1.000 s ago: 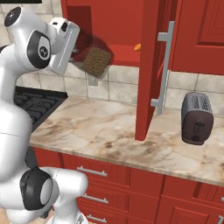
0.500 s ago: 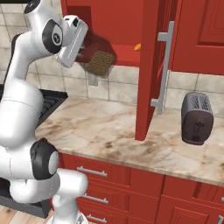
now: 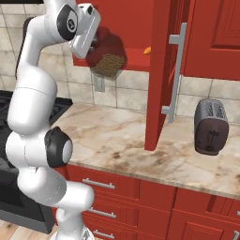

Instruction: Pick the candle and jar from the dining table and place them in the open cabinet. Close the cabinet after placing the objects.

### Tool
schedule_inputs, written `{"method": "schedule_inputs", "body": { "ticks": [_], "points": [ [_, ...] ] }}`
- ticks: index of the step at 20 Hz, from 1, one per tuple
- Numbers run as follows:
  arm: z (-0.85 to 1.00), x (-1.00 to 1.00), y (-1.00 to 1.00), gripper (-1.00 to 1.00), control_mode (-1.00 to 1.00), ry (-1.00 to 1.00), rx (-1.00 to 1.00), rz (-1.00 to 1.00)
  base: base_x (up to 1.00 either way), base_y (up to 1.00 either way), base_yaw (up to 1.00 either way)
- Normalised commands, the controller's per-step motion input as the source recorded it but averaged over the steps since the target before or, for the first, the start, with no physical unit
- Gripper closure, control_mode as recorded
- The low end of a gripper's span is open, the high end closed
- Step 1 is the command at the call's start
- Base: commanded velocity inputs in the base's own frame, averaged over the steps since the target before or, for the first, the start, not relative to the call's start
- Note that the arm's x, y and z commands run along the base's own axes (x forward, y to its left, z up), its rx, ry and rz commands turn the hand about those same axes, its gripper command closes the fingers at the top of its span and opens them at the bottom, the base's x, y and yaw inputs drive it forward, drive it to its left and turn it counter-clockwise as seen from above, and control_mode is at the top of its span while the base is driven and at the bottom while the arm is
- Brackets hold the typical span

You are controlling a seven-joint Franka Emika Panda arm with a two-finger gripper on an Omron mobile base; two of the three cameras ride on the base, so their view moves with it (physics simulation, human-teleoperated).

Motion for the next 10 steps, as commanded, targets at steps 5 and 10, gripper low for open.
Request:
{"method": "schedule_inputs", "body": {
  "ticks": [5,10],
  "points": [
    [-0.01,0.37,-0.09,1.0,-1.0,0.0,0.0,0.01,0.0,0.0,0.0],
    [0.0,0.22,-0.05,1.0,-1.0,-0.04,0.0,0.0,0.0,0.0,0.0]
  ]
}}
